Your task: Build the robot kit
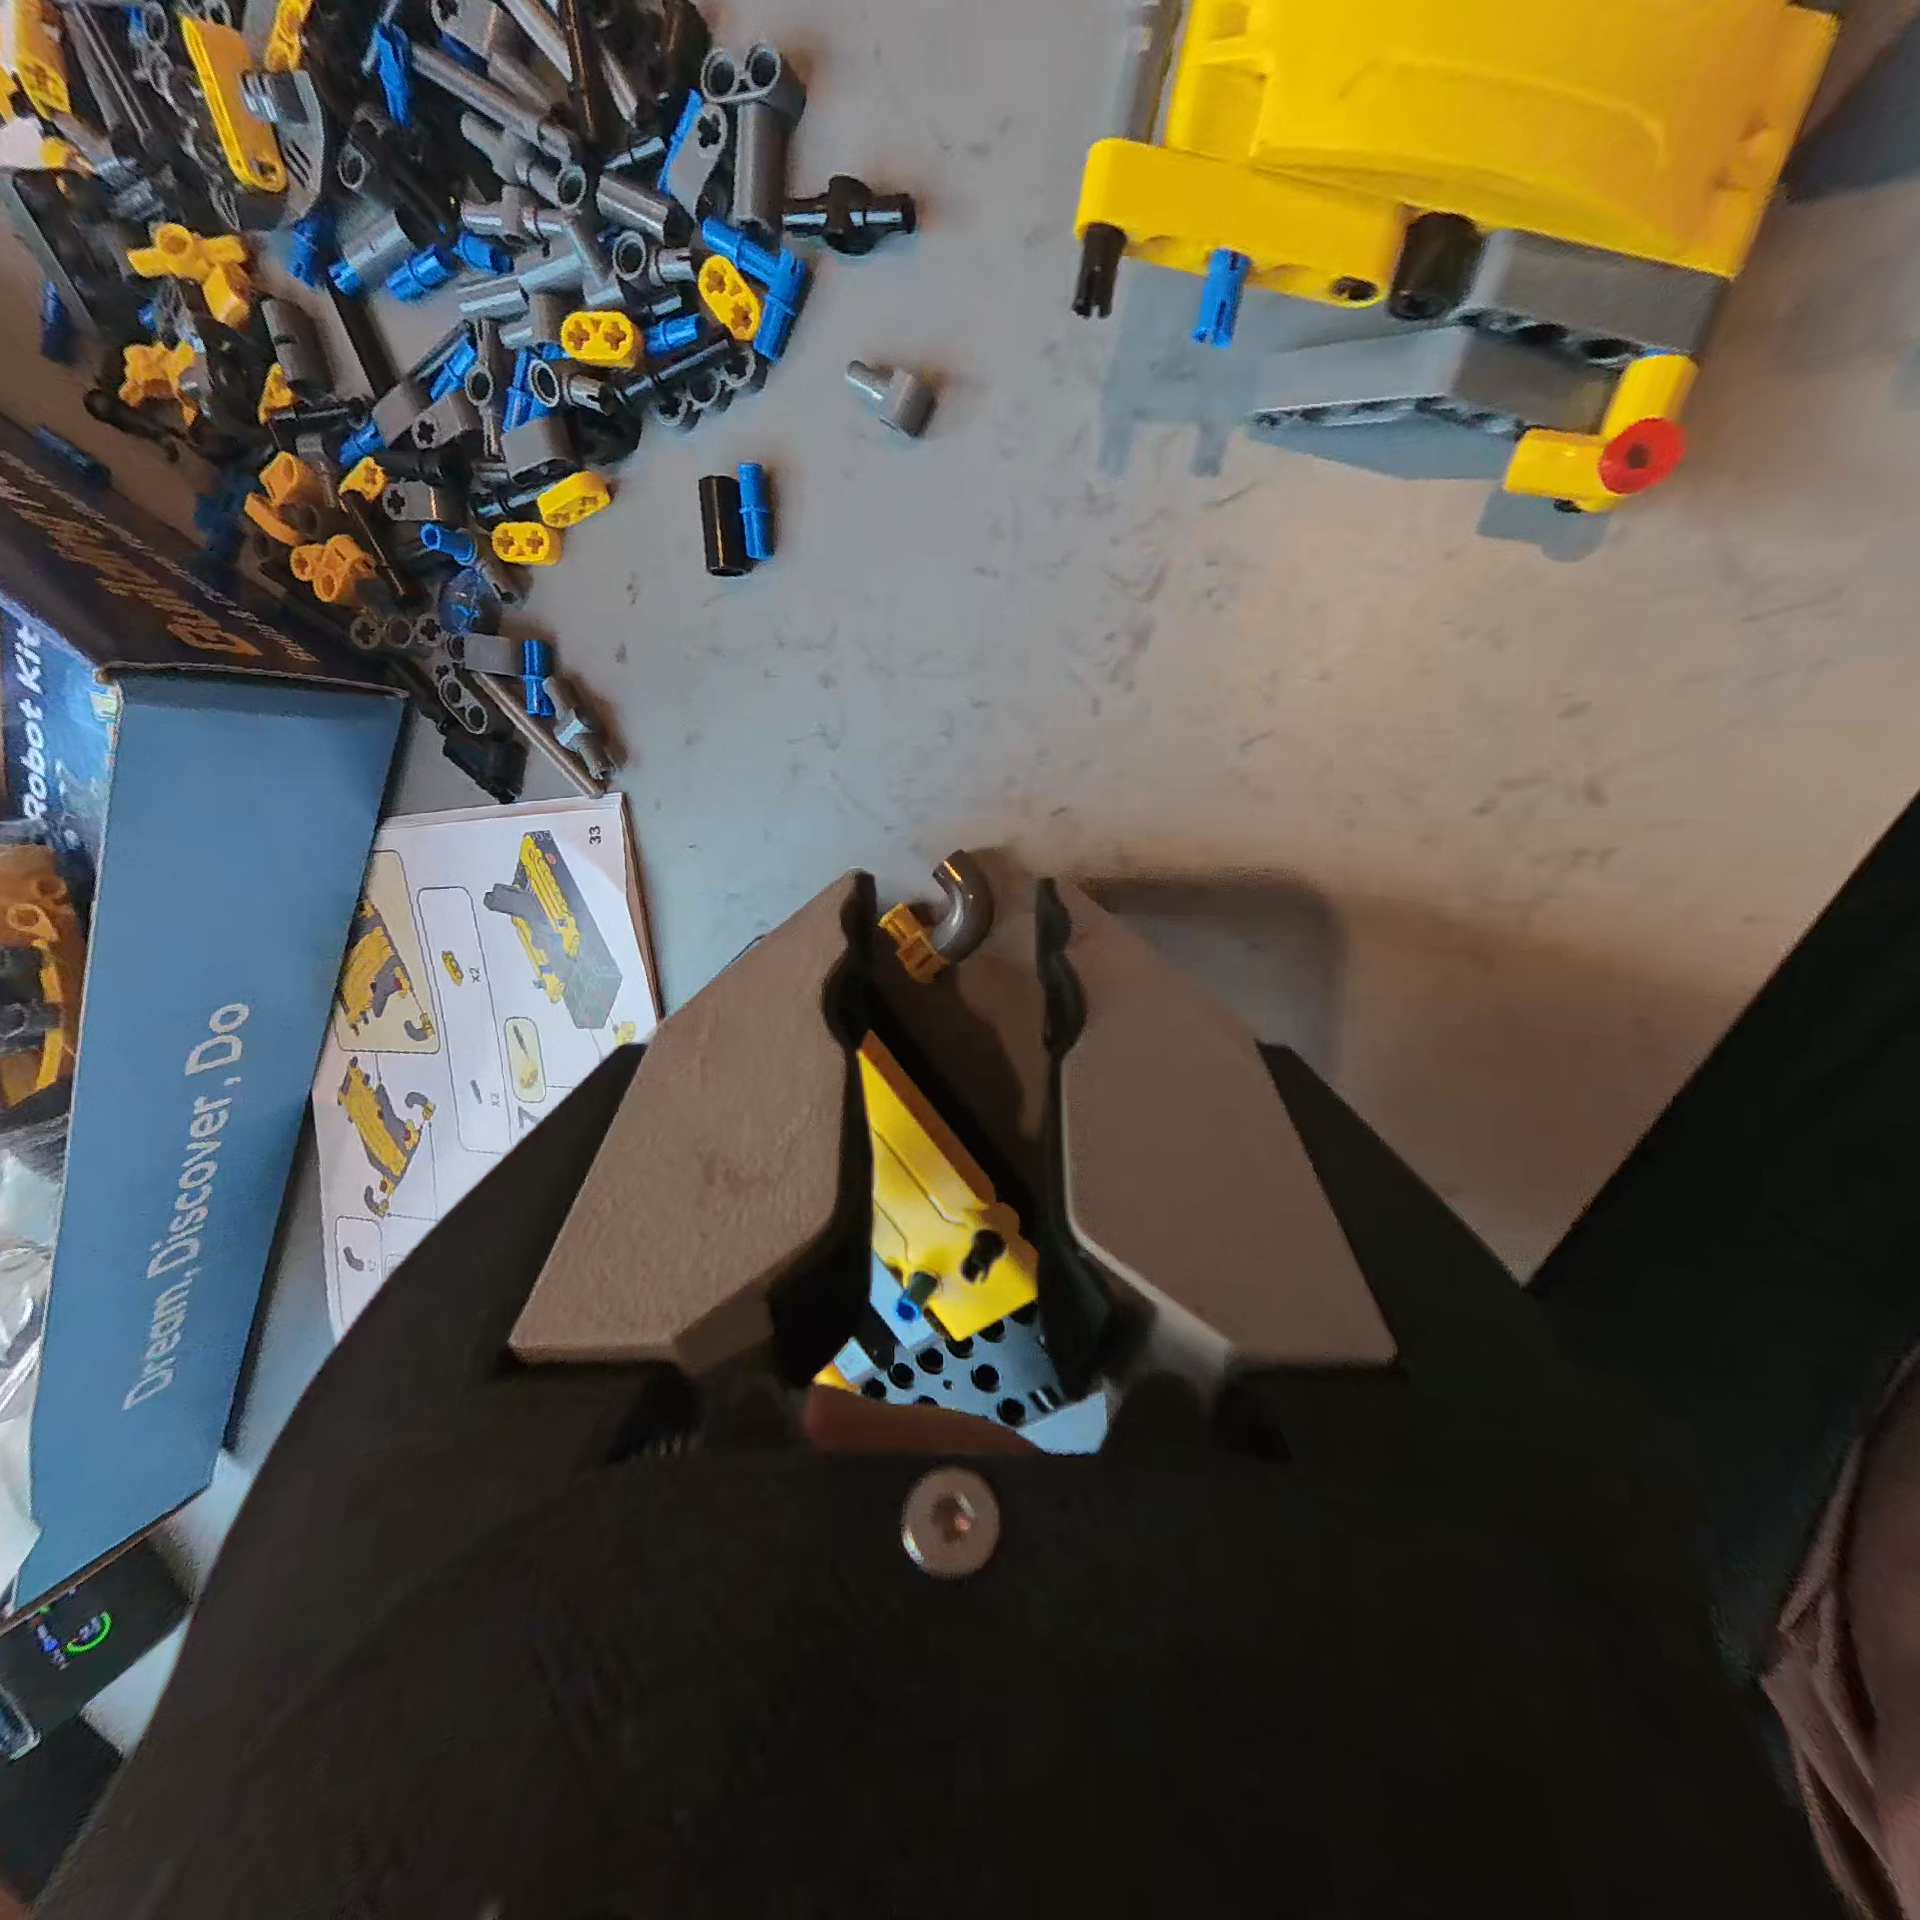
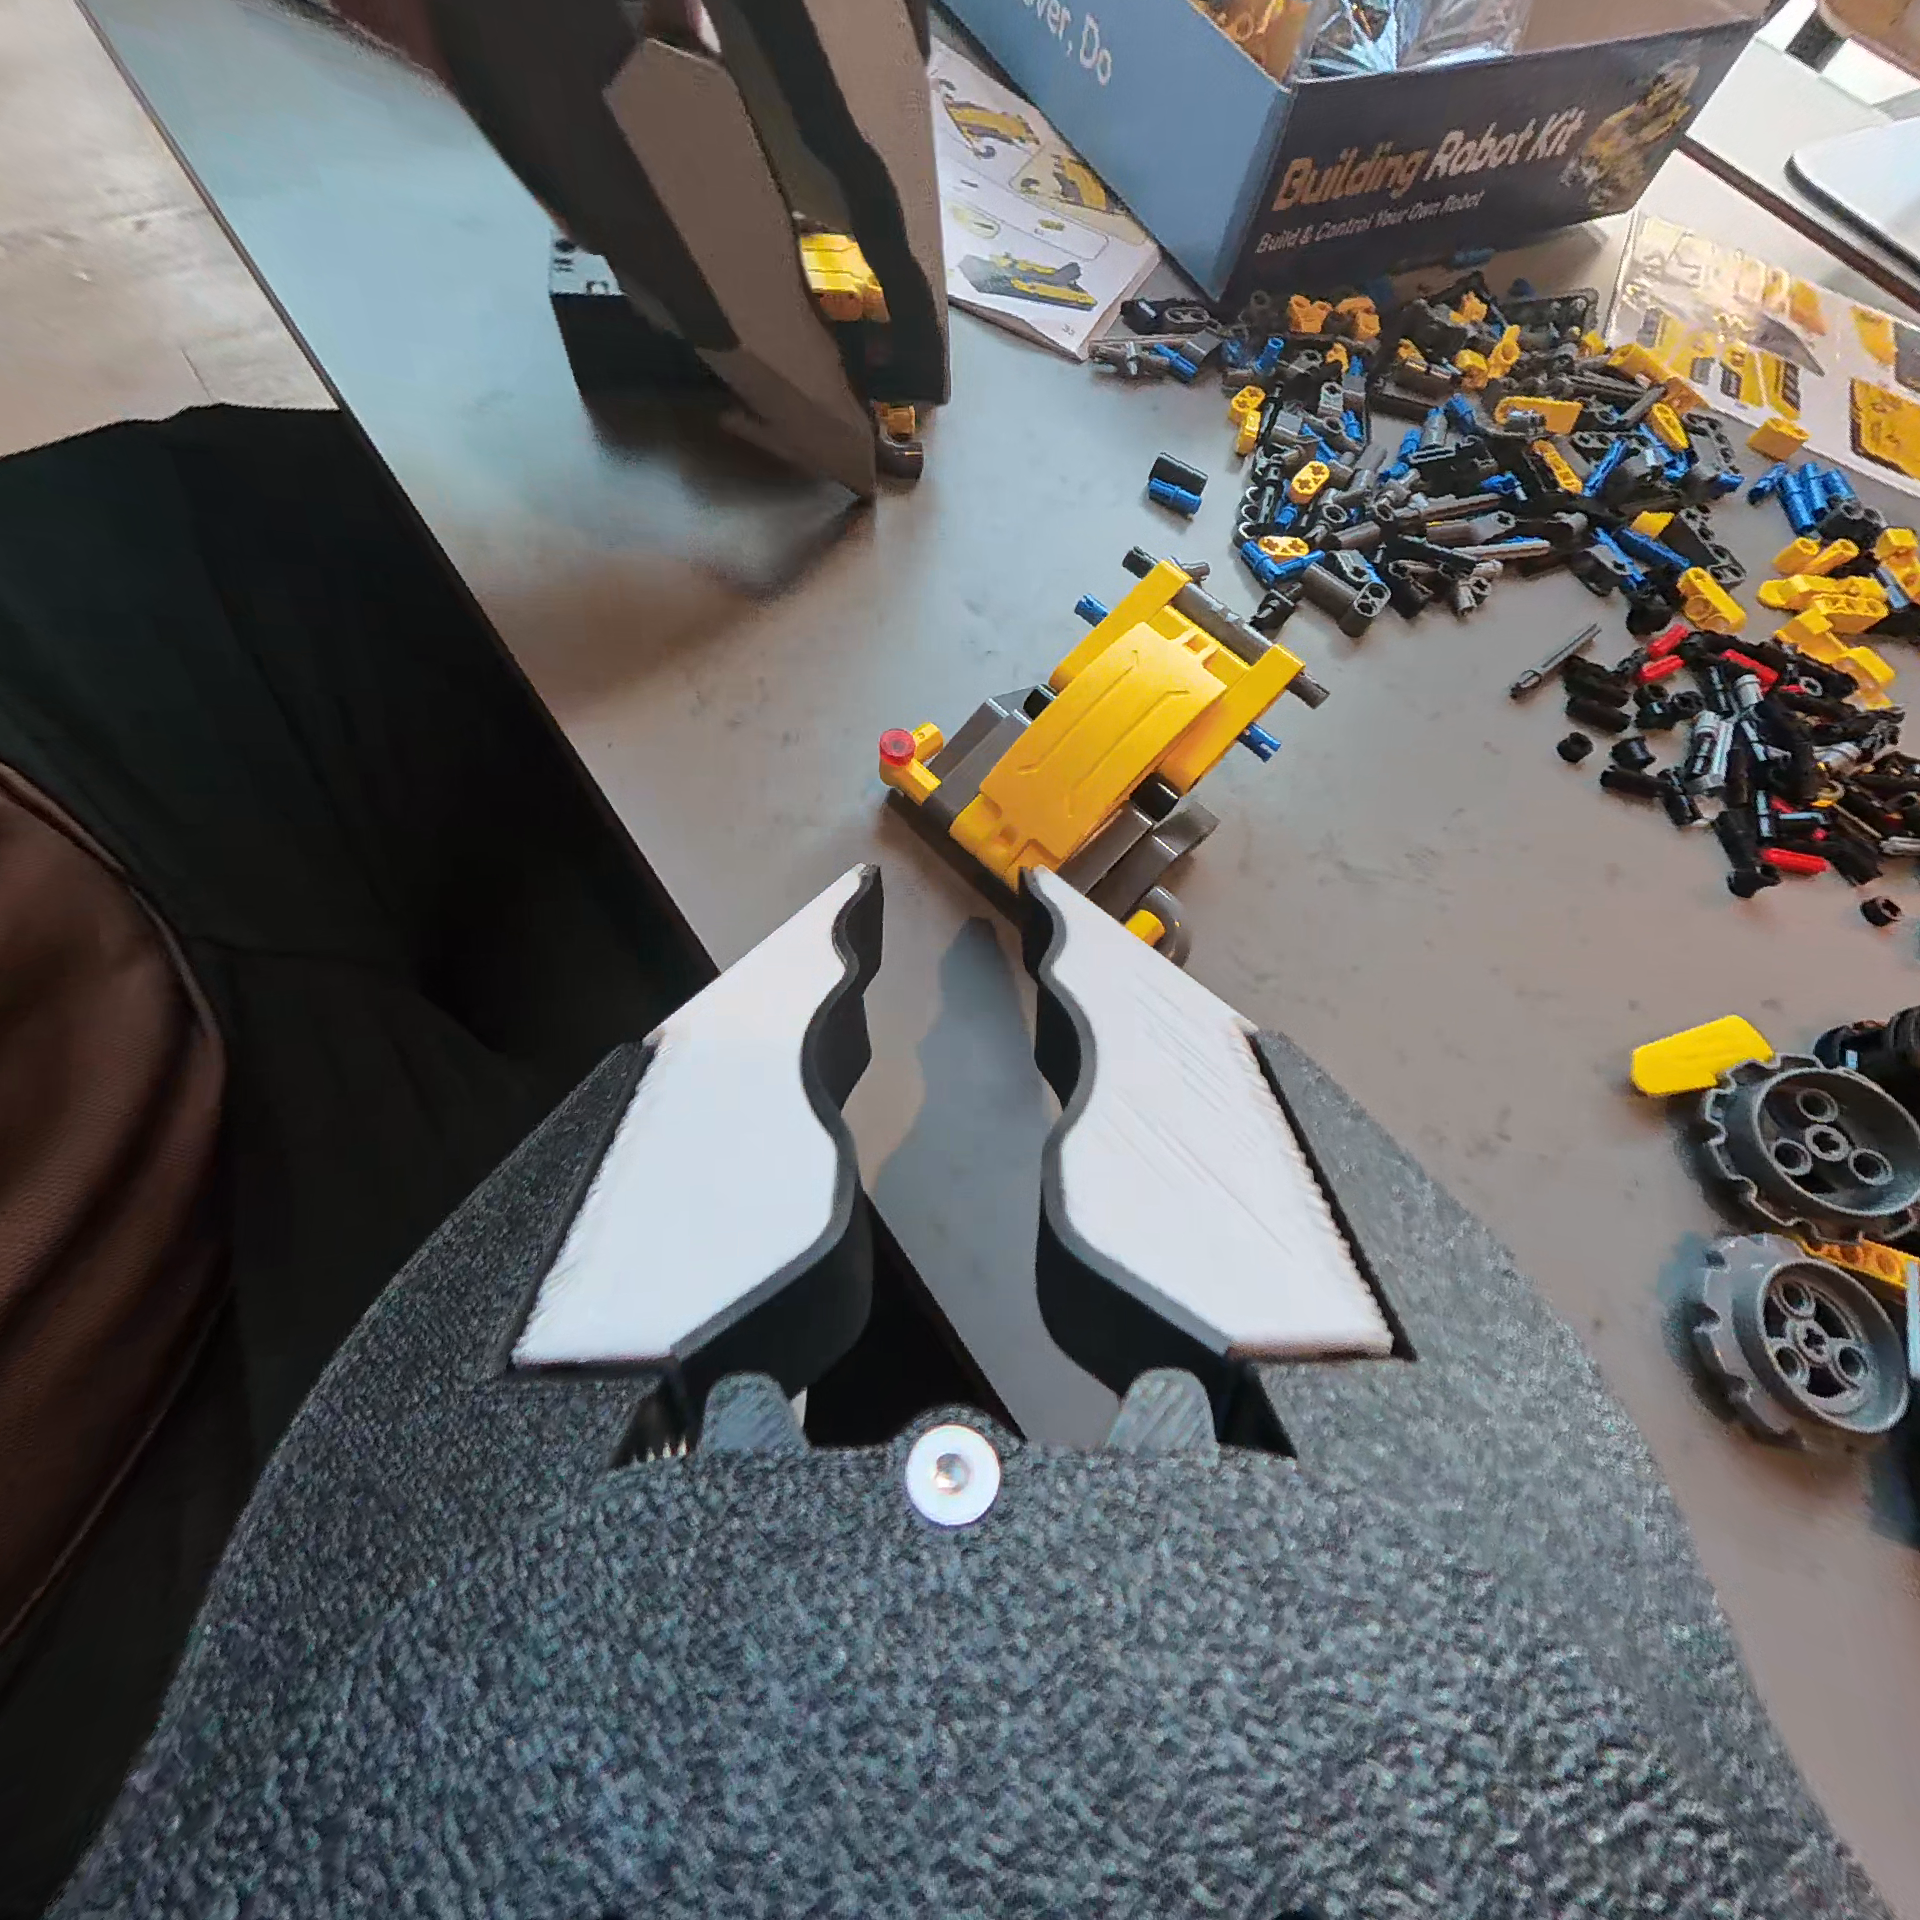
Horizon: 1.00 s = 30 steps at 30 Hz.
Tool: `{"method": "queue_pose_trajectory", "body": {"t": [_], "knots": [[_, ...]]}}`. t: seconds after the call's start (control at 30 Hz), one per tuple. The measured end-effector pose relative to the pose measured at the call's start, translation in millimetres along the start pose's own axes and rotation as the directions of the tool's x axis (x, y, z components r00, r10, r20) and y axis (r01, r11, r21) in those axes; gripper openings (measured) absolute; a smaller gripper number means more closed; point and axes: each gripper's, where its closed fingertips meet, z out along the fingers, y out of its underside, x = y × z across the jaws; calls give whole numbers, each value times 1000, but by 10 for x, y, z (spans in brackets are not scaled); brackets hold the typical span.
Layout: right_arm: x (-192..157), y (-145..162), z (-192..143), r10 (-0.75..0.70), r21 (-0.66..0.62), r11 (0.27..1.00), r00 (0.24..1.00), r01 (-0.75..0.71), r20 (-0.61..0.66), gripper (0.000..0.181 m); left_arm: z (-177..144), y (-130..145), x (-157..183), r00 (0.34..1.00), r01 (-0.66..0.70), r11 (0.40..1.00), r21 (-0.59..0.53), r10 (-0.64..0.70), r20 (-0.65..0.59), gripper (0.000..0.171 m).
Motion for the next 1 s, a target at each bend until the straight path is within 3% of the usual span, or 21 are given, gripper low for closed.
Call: {"method": "queue_pose_trajectory", "body": {"t": [0.13, 0.3, 0.6, 0.77, 0.87, 1.0], "knots": [[-23, 9, 6, -11, -2, 1000, 1000, 11, 6, 26, 39, 27, -9, 1000, -5, 1000, -24, 5, -3, 4], [-9, -21, -20, 2, 17, 1000, 1000, -2, 4, 26, 34, 45, -13, 1000, 4, 1000, -9, -4, 3, 4], [14, 31, 10, 29, 3, 1000, 1000, -29, 7, 25, -328, -125, 407, 993, 37, 958, 283, -4, -118, 5], [-70, 21, 57, 19, -1, 1000, 999, -19, 45, 24, -267, -60, 565, 997, -57, 950, 309, 69, -29, 5], [-145, 16, 69, 10, -5, 1000, 997, -10, 74, 12, -201, -19, 635, 985, -166, 946, 277, 148, 85, 5], [-209, 13, 110, 19, -27, 999, 996, -17, 85, 13, -197, -65, 666, 990, -131, 947, 293, 111, 84, 5]]}}
